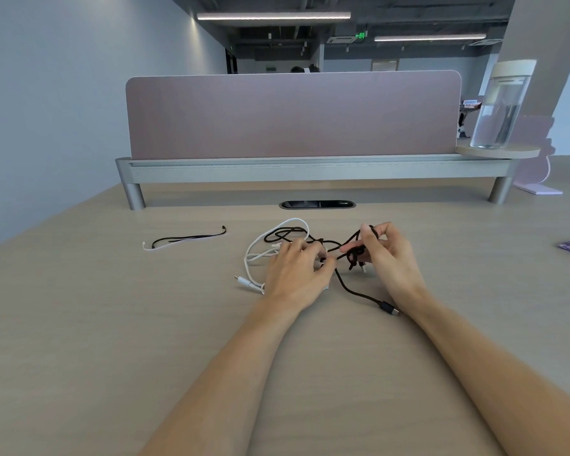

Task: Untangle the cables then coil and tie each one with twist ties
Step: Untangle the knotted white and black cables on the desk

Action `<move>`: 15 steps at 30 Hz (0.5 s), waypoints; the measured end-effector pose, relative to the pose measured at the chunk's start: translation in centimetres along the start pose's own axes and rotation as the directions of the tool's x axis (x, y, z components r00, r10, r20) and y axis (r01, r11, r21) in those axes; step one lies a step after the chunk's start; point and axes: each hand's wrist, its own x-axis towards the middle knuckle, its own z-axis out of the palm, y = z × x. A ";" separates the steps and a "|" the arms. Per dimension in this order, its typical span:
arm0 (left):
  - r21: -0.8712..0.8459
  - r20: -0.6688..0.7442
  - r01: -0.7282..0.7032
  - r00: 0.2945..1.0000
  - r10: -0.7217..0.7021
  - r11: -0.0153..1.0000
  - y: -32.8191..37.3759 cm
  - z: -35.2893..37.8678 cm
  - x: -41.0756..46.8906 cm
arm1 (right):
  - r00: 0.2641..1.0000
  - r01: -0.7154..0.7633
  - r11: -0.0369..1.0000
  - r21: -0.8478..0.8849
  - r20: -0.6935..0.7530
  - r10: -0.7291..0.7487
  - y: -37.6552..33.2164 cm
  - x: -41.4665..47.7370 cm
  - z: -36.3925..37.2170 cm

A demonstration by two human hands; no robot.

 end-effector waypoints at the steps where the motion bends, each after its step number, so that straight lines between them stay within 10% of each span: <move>1: 0.027 -0.024 0.005 1.000 -0.005 1.000 0.0 0.0 0.0 | 1.000 -0.003 1.000 0.023 0.016 0.003 -0.1 -0.1 0.2; 7: 0.169 -0.193 0.027 0.981 0.006 0.985 -0.6 -0.5 0.0 | 0.989 -0.095 0.955 0.281 -0.084 0.123 -0.6 0.7 -0.1; 15: 0.375 -0.194 0.111 0.980 -0.039 0.920 -1.2 -0.5 0.0 | 0.991 -0.098 0.905 -0.414 -0.125 0.050 1.6 1.2 -0.3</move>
